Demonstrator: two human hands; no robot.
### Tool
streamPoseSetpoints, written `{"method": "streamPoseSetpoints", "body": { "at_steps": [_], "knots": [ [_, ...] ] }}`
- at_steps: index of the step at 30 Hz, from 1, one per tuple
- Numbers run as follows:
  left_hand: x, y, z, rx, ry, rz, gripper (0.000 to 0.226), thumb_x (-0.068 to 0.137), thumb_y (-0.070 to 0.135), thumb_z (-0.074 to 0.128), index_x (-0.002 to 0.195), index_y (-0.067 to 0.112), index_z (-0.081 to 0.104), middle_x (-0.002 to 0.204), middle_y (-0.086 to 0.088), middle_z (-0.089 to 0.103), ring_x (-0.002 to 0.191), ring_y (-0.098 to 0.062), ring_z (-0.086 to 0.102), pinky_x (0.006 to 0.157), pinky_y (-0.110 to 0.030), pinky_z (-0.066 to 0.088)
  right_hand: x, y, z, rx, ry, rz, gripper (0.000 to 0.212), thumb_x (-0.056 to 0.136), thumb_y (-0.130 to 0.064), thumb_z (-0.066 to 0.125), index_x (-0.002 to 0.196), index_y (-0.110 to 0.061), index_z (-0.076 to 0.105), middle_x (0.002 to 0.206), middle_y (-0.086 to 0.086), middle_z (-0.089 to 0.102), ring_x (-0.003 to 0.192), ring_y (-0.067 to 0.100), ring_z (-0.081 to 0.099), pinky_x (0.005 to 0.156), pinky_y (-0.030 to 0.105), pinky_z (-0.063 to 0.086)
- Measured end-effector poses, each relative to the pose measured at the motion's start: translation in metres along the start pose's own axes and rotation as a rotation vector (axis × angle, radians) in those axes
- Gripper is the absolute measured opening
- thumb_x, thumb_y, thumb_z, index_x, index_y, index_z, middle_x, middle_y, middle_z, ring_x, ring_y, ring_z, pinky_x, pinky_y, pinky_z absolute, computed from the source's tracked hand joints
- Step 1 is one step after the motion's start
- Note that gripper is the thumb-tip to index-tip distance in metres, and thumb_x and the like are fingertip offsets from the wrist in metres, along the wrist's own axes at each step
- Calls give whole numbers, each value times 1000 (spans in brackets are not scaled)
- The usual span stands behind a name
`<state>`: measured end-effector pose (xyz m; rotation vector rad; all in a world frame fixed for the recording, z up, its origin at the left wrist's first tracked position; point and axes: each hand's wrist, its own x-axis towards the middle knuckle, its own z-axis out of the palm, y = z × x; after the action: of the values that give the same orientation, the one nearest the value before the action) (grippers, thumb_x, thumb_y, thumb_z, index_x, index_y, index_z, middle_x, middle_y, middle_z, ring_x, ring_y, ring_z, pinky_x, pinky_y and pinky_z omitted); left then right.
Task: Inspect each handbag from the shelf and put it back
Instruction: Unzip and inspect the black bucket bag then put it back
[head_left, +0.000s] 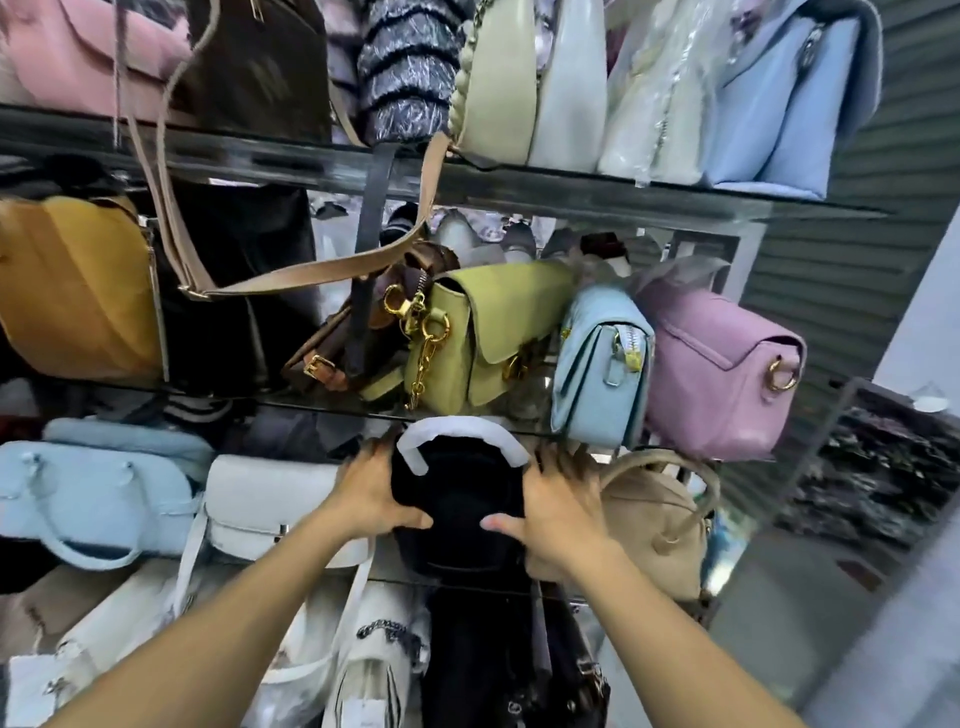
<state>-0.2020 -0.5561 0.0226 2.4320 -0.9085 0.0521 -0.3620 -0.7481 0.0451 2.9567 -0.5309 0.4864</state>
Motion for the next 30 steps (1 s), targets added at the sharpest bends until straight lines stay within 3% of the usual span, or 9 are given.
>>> {"method": "streamPoseSetpoints", "body": {
  "at_steps": [3, 7, 11, 15, 20, 26, 30],
  "knots": [
    [1, -2, -1, -96, 29, -6, 115, 28, 67, 75, 131, 22, 56, 126, 1, 61, 123, -25, 55, 99, -46, 49, 4, -1, 5, 21, -23, 21, 107, 79, -78, 62, 160, -21, 20, 154, 4, 35, 147, 29, 28, 121, 47, 19],
    [-3, 2, -6, -176, 54, -70, 97, 28, 50, 89, 115, 18, 61, 114, 0, 63, 109, -23, 61, 88, -39, 54, 10, 3, 9, 79, -50, 52, 119, 71, -80, 69, 160, -21, 18, 157, 4, 29, 149, 31, 23, 123, 45, 16],
    [-7, 4, -11, -230, 38, -80, 100, 31, 40, 98, 119, 16, 57, 114, 0, 66, 109, -21, 60, 89, -38, 54, 10, 7, 8, 199, -61, 58, 113, 63, -71, 82, 152, -24, 31, 151, 3, 35, 145, 32, 30, 119, 43, 26],
    [-14, 4, -16, -224, -14, -74, 108, 24, 54, 91, 121, 22, 56, 115, 5, 67, 114, -20, 59, 95, -40, 53, 7, 11, 11, 323, -65, 34, 114, 58, -64, 89, 148, -26, 32, 148, 4, 40, 140, 34, 38, 112, 44, 37],
    [-23, 1, -15, -310, -2, -61, 88, 43, 27, 102, 118, 22, 57, 110, 10, 68, 107, -14, 62, 81, -23, 49, 1, 13, 15, 397, -42, 2, 120, 58, -59, 92, 154, -22, 29, 152, 5, 44, 139, 35, 43, 112, 43, 37],
    [-41, 3, -16, -353, 80, -15, 85, 45, 25, 103, 115, 19, 55, 109, 6, 68, 104, -17, 65, 93, -41, 53, -8, 14, 12, 511, 18, -62, 104, 55, -52, 96, 140, -19, 45, 135, 4, 56, 126, 32, 55, 104, 48, 45],
    [-58, 9, -26, -461, 120, -32, 83, 46, 18, 103, 116, 20, 57, 112, 9, 67, 109, -12, 63, 94, -28, 50, -16, 10, -2, 571, 53, -73, 102, 51, -54, 97, 136, -21, 49, 134, 1, 59, 126, 28, 56, 101, 47, 48]
  ]
}}
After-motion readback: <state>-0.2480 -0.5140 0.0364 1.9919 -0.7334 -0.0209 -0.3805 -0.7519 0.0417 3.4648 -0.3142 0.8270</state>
